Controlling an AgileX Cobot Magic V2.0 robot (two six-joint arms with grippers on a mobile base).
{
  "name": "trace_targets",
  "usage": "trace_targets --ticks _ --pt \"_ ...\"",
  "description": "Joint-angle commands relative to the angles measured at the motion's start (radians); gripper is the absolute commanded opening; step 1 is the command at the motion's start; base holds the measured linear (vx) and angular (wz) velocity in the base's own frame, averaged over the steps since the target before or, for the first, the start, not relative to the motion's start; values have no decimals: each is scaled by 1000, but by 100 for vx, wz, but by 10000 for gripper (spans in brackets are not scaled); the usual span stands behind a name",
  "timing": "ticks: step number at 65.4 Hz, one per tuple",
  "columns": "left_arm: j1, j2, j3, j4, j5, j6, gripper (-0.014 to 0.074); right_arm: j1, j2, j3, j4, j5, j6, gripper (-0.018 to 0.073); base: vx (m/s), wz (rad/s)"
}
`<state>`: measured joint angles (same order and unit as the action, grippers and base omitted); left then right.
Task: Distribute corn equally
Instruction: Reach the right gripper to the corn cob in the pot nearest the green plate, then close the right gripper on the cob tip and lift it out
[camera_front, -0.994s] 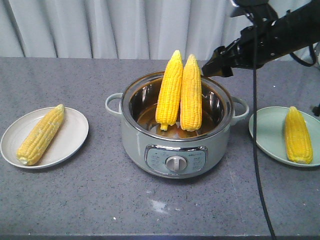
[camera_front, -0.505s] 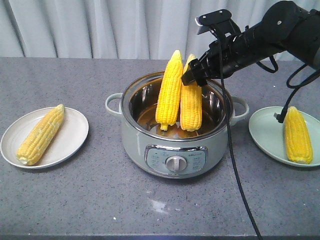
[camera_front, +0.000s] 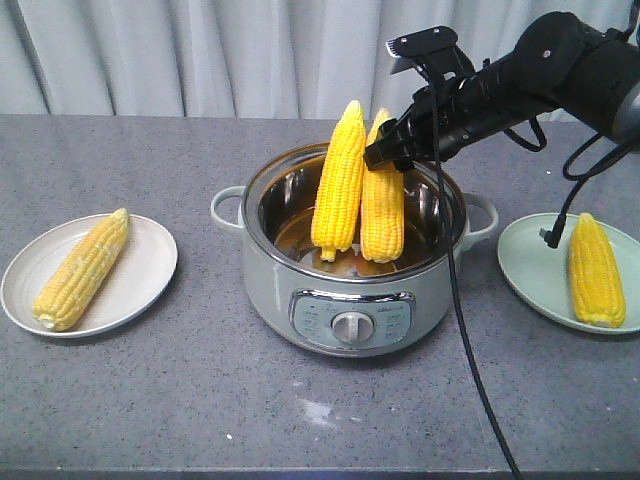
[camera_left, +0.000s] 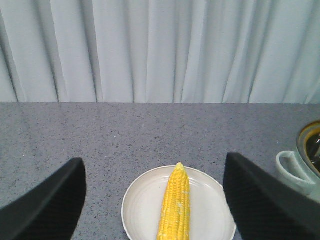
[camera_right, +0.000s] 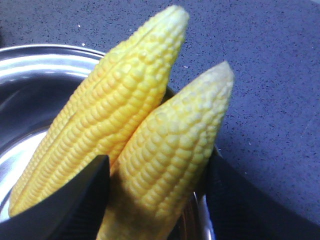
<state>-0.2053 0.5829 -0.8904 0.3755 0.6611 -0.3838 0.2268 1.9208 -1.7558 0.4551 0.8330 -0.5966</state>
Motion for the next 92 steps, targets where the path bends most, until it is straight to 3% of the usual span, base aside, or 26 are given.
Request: trace_targets --ticks 1,18,48,63,81,92 --pt "1 7 -21 13 -69 -10 537 -2 -47 -30 6 -40 1 315 0 0" --pt "1 7 -21 13 -69 -10 537 -2 -47 -30 22 -40 1 183 0 0" --pt "1 7 -21 13 -69 -10 537 -2 -152 -30 10 -19 43 181 0 0" --pt "1 7 -21 13 -69 -10 537 -3 -283 -30 -80 22 120 183 0 0" --pt "1 7 -21 13 -69 -10 537 -4 -455 -30 -311 181 277 185 0 0" --pt "1 7 -21 12 -69 -10 537 -53 -533 -10 -329 230 296 188 0 0"
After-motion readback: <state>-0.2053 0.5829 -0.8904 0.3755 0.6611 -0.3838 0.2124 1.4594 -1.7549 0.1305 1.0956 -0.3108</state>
